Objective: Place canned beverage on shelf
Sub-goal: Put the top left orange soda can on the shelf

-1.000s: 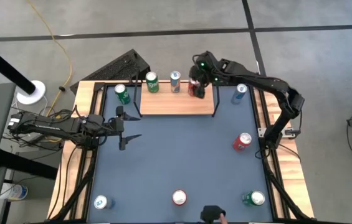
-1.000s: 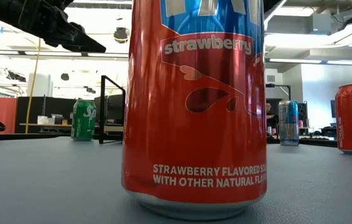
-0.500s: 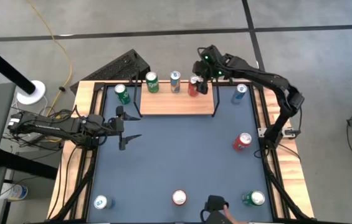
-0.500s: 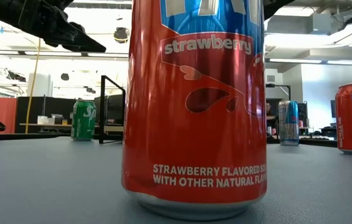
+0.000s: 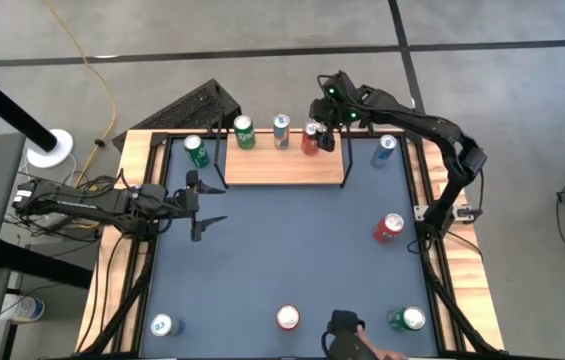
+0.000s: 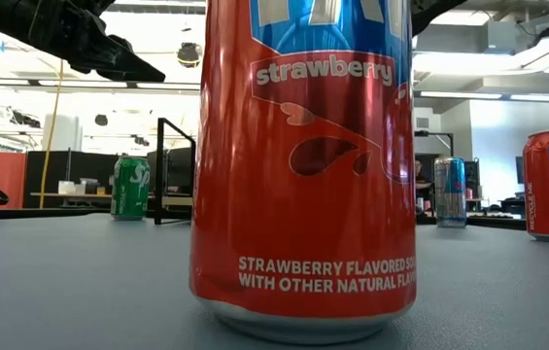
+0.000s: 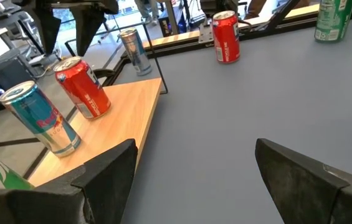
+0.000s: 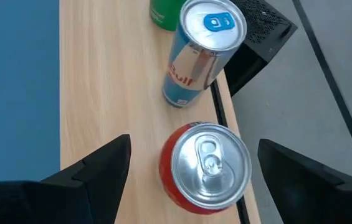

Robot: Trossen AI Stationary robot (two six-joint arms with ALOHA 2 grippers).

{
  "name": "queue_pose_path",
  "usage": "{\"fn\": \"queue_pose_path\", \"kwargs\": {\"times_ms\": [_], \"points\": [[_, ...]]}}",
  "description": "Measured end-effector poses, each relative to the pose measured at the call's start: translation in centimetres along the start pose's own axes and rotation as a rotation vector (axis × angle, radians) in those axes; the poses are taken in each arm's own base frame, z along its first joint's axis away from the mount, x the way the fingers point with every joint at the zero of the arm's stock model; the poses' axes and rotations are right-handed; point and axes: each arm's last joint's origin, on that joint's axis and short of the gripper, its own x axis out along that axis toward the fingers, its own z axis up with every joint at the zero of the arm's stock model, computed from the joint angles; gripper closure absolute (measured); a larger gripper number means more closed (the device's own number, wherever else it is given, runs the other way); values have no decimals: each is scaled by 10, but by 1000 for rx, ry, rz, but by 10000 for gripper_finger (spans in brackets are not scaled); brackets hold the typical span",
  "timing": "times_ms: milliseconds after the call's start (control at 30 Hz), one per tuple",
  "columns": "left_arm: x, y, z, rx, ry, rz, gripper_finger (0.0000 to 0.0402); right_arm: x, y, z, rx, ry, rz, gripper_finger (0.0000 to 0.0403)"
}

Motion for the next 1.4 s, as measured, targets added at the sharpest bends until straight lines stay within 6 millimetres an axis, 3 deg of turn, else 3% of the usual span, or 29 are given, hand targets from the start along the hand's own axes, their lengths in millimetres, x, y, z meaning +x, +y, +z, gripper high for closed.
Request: {"fn": "queue_pose_path", "kwargs": {"times_ms": [600, 933, 1400], "points": [[0, 0, -1, 2, 9, -3, 86, 22, -17, -14, 84, 42, -14, 65], [0, 0, -1, 3, 9, -3, 86, 22, -17, -16, 212, 68, -45, 67], [0, 0, -2, 6, 18, -4, 86, 23, -13, -13, 274, 92, -95, 138]]}}
